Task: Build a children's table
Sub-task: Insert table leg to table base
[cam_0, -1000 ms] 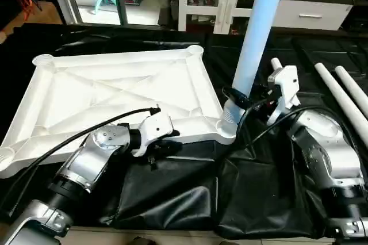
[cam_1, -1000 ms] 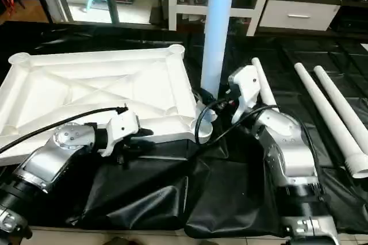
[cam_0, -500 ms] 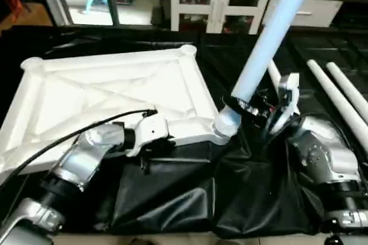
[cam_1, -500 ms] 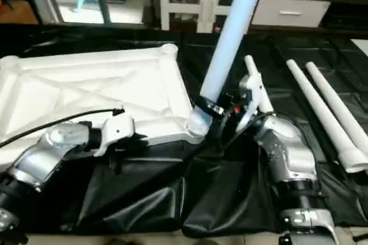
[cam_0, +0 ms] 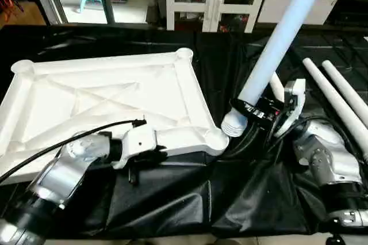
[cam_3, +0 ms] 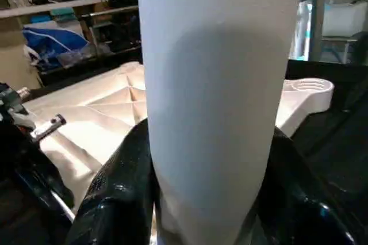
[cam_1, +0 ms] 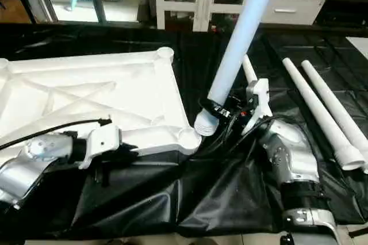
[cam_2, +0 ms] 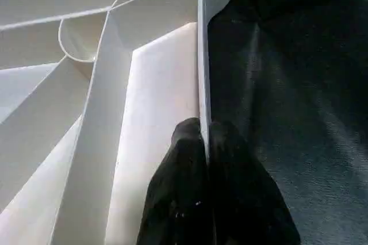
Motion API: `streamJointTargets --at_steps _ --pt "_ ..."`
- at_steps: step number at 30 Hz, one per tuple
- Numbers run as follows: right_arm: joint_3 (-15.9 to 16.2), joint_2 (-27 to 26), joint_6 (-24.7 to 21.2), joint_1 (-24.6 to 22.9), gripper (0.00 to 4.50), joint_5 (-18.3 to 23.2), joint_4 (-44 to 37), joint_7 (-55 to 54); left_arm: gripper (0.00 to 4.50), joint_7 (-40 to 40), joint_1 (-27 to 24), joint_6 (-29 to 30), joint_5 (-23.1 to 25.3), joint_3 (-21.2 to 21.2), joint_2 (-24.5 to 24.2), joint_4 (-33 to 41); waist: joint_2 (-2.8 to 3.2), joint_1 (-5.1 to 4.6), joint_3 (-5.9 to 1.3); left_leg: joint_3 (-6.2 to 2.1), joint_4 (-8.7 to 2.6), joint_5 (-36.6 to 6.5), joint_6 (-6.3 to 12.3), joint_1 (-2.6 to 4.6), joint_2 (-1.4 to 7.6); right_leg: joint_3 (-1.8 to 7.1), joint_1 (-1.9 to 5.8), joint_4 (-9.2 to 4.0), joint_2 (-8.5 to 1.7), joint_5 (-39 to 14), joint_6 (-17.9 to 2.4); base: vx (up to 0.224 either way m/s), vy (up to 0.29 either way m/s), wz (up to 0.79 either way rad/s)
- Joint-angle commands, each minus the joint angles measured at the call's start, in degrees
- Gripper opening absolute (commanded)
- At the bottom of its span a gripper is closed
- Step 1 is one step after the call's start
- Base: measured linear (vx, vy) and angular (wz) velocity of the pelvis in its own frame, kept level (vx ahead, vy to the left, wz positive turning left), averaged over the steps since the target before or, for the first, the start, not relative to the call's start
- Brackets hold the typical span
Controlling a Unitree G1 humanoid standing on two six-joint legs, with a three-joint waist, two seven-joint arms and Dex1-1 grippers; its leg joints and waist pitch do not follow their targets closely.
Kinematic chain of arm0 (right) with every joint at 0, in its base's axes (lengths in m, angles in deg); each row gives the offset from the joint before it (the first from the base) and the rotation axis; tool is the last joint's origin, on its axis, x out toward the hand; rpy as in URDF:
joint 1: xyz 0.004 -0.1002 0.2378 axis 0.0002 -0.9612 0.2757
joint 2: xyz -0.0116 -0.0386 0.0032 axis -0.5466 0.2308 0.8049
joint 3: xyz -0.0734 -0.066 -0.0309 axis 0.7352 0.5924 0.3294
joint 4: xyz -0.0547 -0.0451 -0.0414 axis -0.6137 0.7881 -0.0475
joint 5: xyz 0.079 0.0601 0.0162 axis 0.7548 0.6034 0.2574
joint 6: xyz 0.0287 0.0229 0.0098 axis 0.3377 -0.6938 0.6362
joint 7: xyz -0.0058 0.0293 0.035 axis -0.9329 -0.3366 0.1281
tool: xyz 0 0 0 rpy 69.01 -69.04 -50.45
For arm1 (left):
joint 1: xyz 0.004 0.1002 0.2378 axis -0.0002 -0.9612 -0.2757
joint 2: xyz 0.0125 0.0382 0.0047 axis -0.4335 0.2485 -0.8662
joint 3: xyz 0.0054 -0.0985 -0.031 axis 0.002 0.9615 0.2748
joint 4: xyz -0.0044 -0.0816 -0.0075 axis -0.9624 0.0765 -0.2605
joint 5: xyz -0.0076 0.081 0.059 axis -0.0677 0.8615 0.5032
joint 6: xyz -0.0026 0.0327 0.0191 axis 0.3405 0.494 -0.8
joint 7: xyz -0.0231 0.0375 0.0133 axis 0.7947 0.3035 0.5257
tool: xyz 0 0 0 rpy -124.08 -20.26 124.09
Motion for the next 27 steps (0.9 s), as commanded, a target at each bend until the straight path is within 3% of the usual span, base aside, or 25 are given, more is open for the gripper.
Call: streamJointTargets --at_steps 1,2,3,4,6,13,20,27 --pt "1.00 -0.10 -1.86 0.88 1.86 1.46 -2.20 1.66 0.06 0.26 -2.72 1.29 1.40 -2.37 0.25 -2.05 -2.15 -0.40 -2.72 -2.13 -4.98 -6.70 4.61 1.55 4.16 2.15 1.14 -4.75 -3.65 -3.47 -16.77 0.000 0.000 0.00" --pt "1.39 -0.14 -2.33 0.88 1.86 1.62 -2.50 2.16 0.06 -0.10 -2.81 1.21 1.67 -2.42 0.37 -1.84 -1.78 -0.22 -2.67 -2.38 -4.98 -6.68 4.68 1.34 4.16 2.24 1.38 -4.54 -3.94 -4.21 -16.61 0.000 0.000 0.00" --pt "1.82 -0.16 -2.98 0.92 1.86 1.85 -2.88 2.76 0.06 -0.16 -2.86 1.21 1.91 -2.62 0.36 -1.73 -1.27 -0.08 -2.68 -2.31 -4.98 -6.67 4.57 1.68 4.24 2.29 1.09 -4.76 -4.03 -5.04 -16.33 0.000 0.000 0.00" --pt "1.95 -0.16 -3.19 0.94 1.86 1.93 -2.99 2.95 0.06 -0.14 -2.88 1.22 1.99 -2.71 0.32 -1.70 -1.22 -0.08 -2.58 -2.32 -5.11 -6.83 4.23 1.78 4.31 2.25 0.96 -4.81 -3.90 -5.46 -16.16 0.000 0.000 0.00" --pt "2.31 -0.17 -3.74 1.04 1.86 2.05 -3.32 3.46 0.06 -0.04 -3.01 1.22 2.00 -2.75 0.37 -1.57 -1.51 -0.13 -2.60 -2.29 -5.19 -6.86 3.97 1.84 4.32 2.25 0.91 -4.75 -3.83 -5.11 -15.96 0.000 0.000 0.00" --pt "3.82 -0.27 -3.67 0.95 1.86 0.75 -3.46 5.06 0.06 -0.63 -3.40 1.22 2.28 -2.44 0.92 -0.63 -1.65 0.00 -2.62 -2.18 -5.17 -4.77 4.82 1.73 4.24 2.32 1.05 -4.63 -3.99 -2.56 -16.15 0.000 0.000 0.00" --pt "6.38 -0.08 -2.94 0.20 1.86 -1.84 -4.15 5.37 0.06 -0.62 -3.40 1.71 2.80 -2.00 1.11 -0.31 -1.90 -0.07 -2.18 -2.22 -5.46 -6.34 3.98 1.77 4.34 2.42 0.82 -4.99 -4.04 -5.45 -15.46 0.000 0.000 0.00" --pt "8.38 0.56 0.68 -0.74 1.86 -5.20 -3.54 5.58 0.06 -0.73 -3.75 2.09 3.07 -1.81 1.06 0.28 -1.95 -0.15 -1.93 -2.28 -5.71 -7.50 3.18 1.80 4.41 2.49 0.65 -5.25 -4.05 -6.90 -14.93 0.000 0.000 0.00"
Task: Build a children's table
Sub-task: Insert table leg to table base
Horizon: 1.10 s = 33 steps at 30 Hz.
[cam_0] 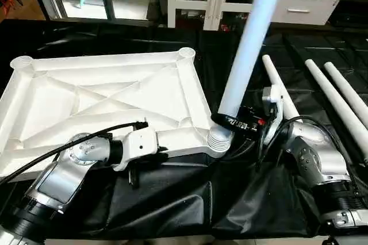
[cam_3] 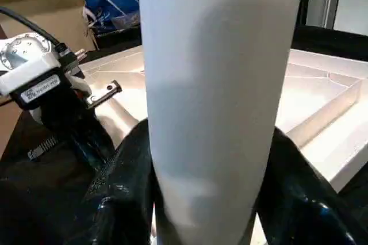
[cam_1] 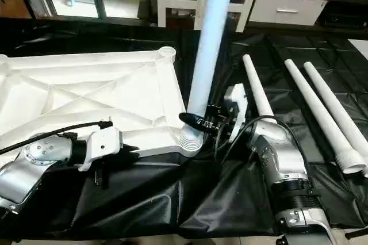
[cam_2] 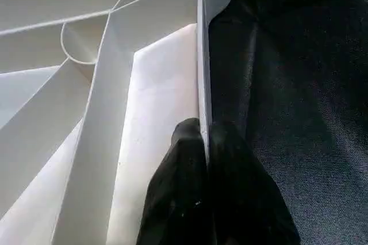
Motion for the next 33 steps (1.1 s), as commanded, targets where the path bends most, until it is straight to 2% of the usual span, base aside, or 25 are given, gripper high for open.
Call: streamJointTargets --at_steps 1,9,15,18,22,26,28,30,33 --pt "1.30 0.42 1.53 -0.87 1.86 -2.59 -0.61 -0.10 0.06 -0.40 -2.55 1.58 0.97 -2.58 0.60 -2.67 -0.80 -0.30 -2.37 -2.42 -5.19 -7.73 3.28 1.73 4.51 2.42 0.59 -4.80 -4.02 -7.20 -14.90 0.000 0.000 0.00" --pt "1.42 0.14 4.89 -1.75 1.86 -3.93 1.13 -0.90 0.06 -0.39 -2.53 1.62 1.56 -2.36 1.04 -2.64 -0.84 -0.43 -2.10 -2.57 -5.62 -11.36 1.38 1.88 4.62 2.63 0.31 -5.28 -4.09 -10.79 -14.00 0.000 0.000 0.00" --pt "2.00 -0.96 6.40 -5.07 1.86 -3.76 -1.12 -1.09 0.06 -0.57 -2.47 1.78 1.77 -2.34 1.24 -2.61 -0.83 -0.34 -2.22 -2.51 -5.75 -9.86 2.01 1.97 4.67 2.60 0.40 -5.12 -4.01 -7.33 -14.13 0.000 0.000 0.00" --pt "1.93 -1.45 6.77 -6.40 1.86 -3.70 -1.41 -1.76 0.06 -0.67 -2.41 1.78 1.90 -2.32 1.33 -2.68 -0.89 -0.34 -2.14 -2.50 -5.86 -10.56 1.94 1.94 4.68 2.61 0.35 -5.25 -4.02 -7.87 -14.29 0.000 0.000 0.00" --pt "0.71 -2.61 6.37 -8.13 1.86 -2.49 -1.86 -4.48 0.06 -0.58 -2.39 1.68 2.28 -2.13 1.26 -2.64 -0.87 -0.39 -1.90 -2.76 -6.37 -14.29 0.12 2.05 4.79 2.69 0.05 -5.71 -4.04 -12.51 -13.05 0.000 0.000 0.00" --pt "-0.54 -3.43 5.47 -8.59 1.86 -2.63 -1.63 -8.35 0.06 -0.63 -2.28 1.57 2.54 -2.00 1.40 -2.80 -0.79 -0.43 -1.80 -2.88 -6.59 -16.15 -1.12 2.11 4.78 2.81 -0.19 -5.97 -4.08 -14.37 -12.21 0.000 0.000 0.00" --pt "-1.12 -3.85 5.09 -8.58 1.86 -3.40 -0.73 -11.17 0.06 -0.60 -2.16 1.46 2.70 -1.93 1.45 -2.99 -0.95 -0.60 -1.33 -2.99 -6.74 -20.14 -2.24 2.32 4.63 2.95 -0.68 -6.60 -4.19 -19.85 -11.13 0.000 0.000 0.00" --pt "-0.93 -3.80 4.80 -8.79 1.86 -3.92 -0.58 -11.96 0.06 -0.56 -2.07 1.47 2.76 -1.90 1.49 -3.07 -1.05 -0.68 -1.38 -3.37 -6.90 -22.23 -3.27 2.50 4.63 3.05 -0.70 -6.99 -4.41 -24.35 -9.67 0.000 0.000 0.00" --pt "-0.08 -3.45 5.04 -9.45 1.86 -5.41 -0.57 -12.42 0.06 -0.55 -2.03 1.46 2.87 -1.84 1.56 -3.11 -1.03 -0.69 -1.50 -3.37 -7.23 -21.27 -3.44 2.49 4.71 3.02 -0.72 -6.94 -4.18 -21.84 -9.26 0.000 0.000 0.00"
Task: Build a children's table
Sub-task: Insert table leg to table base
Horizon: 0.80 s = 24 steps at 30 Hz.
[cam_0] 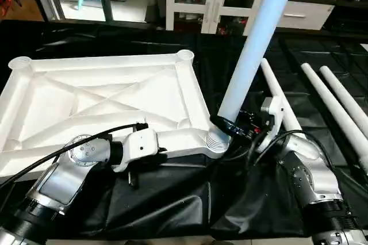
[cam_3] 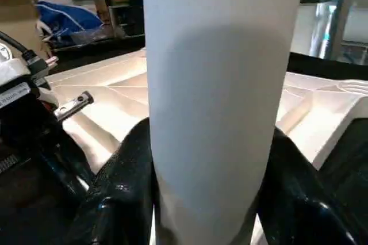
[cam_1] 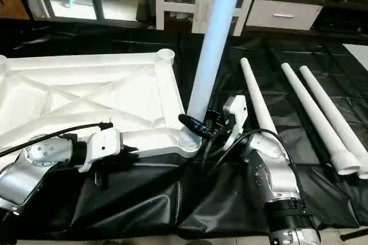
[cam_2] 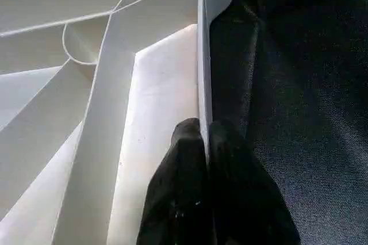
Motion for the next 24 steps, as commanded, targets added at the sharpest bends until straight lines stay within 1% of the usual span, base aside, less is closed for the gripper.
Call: streamJointTargets --at_steps 1,2,3,4,8,9,11,14,17,18,24 --pt "0.89 1.16 -1.01 -2.19 1.86 -4.53 3.72 -2.43 0.06 -0.57 -1.82 1.13 1.09 -2.47 0.82 -3.00 -0.06 -0.55 -1.31 -3.34 -6.08 -21.41 -3.11 1.50 4.89 2.94 -0.96 -6.01 -4.15 -20.91 -10.03 0.000 0.000 0.00" --pt "1.17 1.17 0.15 -2.58 1.86 -4.84 3.46 -1.94 0.06 -0.60 -1.78 1.11 1.16 -2.42 0.88 -3.06 -0.01 -0.51 -1.27 -3.26 -6.09 -21.75 -3.14 1.62 4.94 2.98 -1.13 -6.06 -4.15 -20.73 -10.12 0.000 0.000 0.00" --pt "1.26 1.19 0.36 -2.69 1.86 -4.83 3.33 -1.86 0.06 -0.60 -1.78 1.10 1.18 -2.40 0.91 -3.08 0.02 -0.47 -1.24 -3.24 -6.09 -21.99 -3.20 1.69 4.96 3.01 -1.19 -6.13 -4.16 -20.71 -10.11 0.000 0.000 0.00" --pt "1.36 1.21 0.61 -2.81 1.86 -4.82 3.18 -1.77 0.06 -0.60 -1.78 1.09 1.20 -2.38 0.93 -3.10 0.01 -0.50 -1.25 -3.28 -6.17 -22.19 -3.32 1.60 4.97 2.99 -1.12 -6.08 -4.11 -20.39 -10.17 0.000 0.000 0.00" --pt "1.49 1.24 1.25 -4.19 1.86 -3.40 1.80 -0.25 0.06 -0.67 -1.81 1.07 1.34 -2.25 1.04 -3.12 0.05 -0.48 -1.33 -3.25 -6.36 -21.91 -3.32 1.63 4.99 2.92 -1.05 -6.01 -3.99 -18.49 -10.31 0.000 0.000 0.00" --pt "1.41 1.26 1.68 -4.54 1.86 -3.20 1.85 0.02 0.06 -0.71 -1.82 1.09 1.37 -2.24 1.10 -3.11 -0.25 -0.53 -1.32 -3.13 -6.32 -22.17 -3.27 1.72 5.01 2.94 -1.15 -6.10 -3.99 -18.48 -10.34 0.000 0.000 0.00" --pt "1.22 1.19 2.29 -5.19 1.86 -2.89 2.02 0.41 0.06 -0.75 -1.83 1.15 1.41 -2.25 1.15 -3.10 -0.10 -0.43 -1.31 -3.16 -6.31 -22.14 -3.14 1.69 4.98 3.00 -1.12 -6.12 -4.10 -18.57 -10.42 0.000 0.000 0.00" --pt "1.61 0.95 2.95 -6.13 1.86 -3.26 2.40 -0.21 0.06 -0.73 -1.83 1.21 1.56 -2.20 1.26 -3.06 -0.15 -0.40 -1.28 -3.13 -6.41 -21.76 -2.95 1.69 5.04 3.00 -1.10 -6.08 -4.02 -17.61 -10.61 0.000 0.000 0.00" --pt "1.88 0.45 3.26 -6.80 1.86 -3.52 2.29 -0.98 0.06 -0.71 -1.89 1.26 1.65 -2.12 1.32 -2.94 -0.21 -0.40 -1.17 -3.24 -6.48 -22.88 -3.09 1.68 5.01 3.05 -1.19 -6.32 -4.16 -19.80 -10.10 0.000 0.000 0.00" --pt "1.84 0.23 3.39 -6.94 1.86 -3.59 2.46 -1.34 0.06 -0.70 -1.89 1.26 1.67 -2.10 1.34 -2.94 -0.18 -0.39 -1.06 -3.36 -6.56 -23.82 -3.38 1.71 5.05 3.12 -1.36 -6.50 -4.24 -21.63 -9.48 0.000 0.000 0.00" --pt "1.09 -0.52 4.61 -7.10 1.86 -3.67 3.48 -2.81 0.06 -0.73 -1.95 1.29 1.81 -2.12 1.35 -2.90 -0.20 -0.53 -1.02 -3.58 -6.78 -25.84 -4.18 1.77 5.04 3.11 -1.64 -6.71 -4.19 -23.69 -8.32 0.000 0.000 0.00"
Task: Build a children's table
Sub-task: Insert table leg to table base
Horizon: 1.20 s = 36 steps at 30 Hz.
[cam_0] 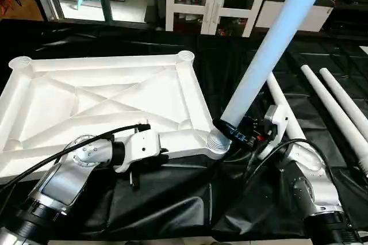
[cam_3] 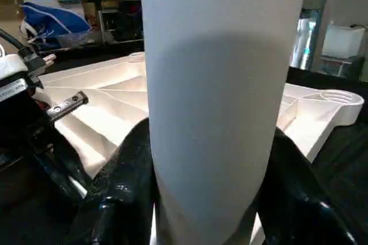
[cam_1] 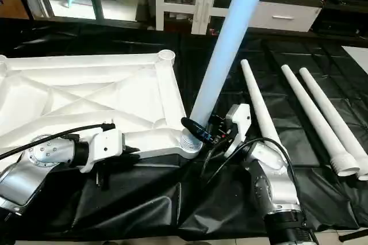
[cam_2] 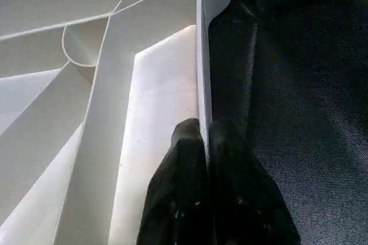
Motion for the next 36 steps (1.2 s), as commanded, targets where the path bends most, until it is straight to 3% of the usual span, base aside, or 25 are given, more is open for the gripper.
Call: streamJointTargets --at_steps 1,20,30,36 --pt "0.90 0.56 -1.31 -2.62 1.86 -3.56 5.12 -1.34 0.06 -0.78 -1.93 1.21 0.84 -2.15 0.71 -3.03 0.08 -0.71 -0.78 -3.62 -6.51 -26.05 -4.19 1.77 5.18 3.04 -1.84 -6.16 -4.19 -24.03 -8.18 0.000 0.000 0.00" --pt "0.85 0.04 0.25 -1.83 1.86 -3.68 6.57 -3.51 0.06 -0.58 -2.06 1.44 1.27 -1.81 1.04 -2.84 -0.04 -0.89 -0.24 -4.22 -6.93 -31.13 -5.24 1.87 5.21 3.20 -2.72 -6.92 -4.32 -31.39 -5.40 0.000 0.000 0.00" --pt "0.37 -0.01 -0.04 -0.84 1.85 -3.39 7.82 -4.50 0.00 -0.64 -1.95 1.44 1.52 -1.65 1.27 -3.01 0.08 -0.94 -0.32 -3.98 -7.36 -28.71 -5.08 1.67 5.26 3.08 -2.36 -6.78 -4.18 -26.24 -6.50 0.000 0.000 0.00" --pt "-0.03 -0.34 0.88 0.13 1.85 -4.20 9.18 -6.23 0.00 -0.88 -1.64 1.49 1.67 -1.47 1.38 -3.37 0.11 -1.05 -0.21 -4.10 -7.33 -30.53 -5.41 1.87 5.22 3.15 -2.59 -7.10 -4.32 -28.65 -6.08 0.000 0.000 0.00"
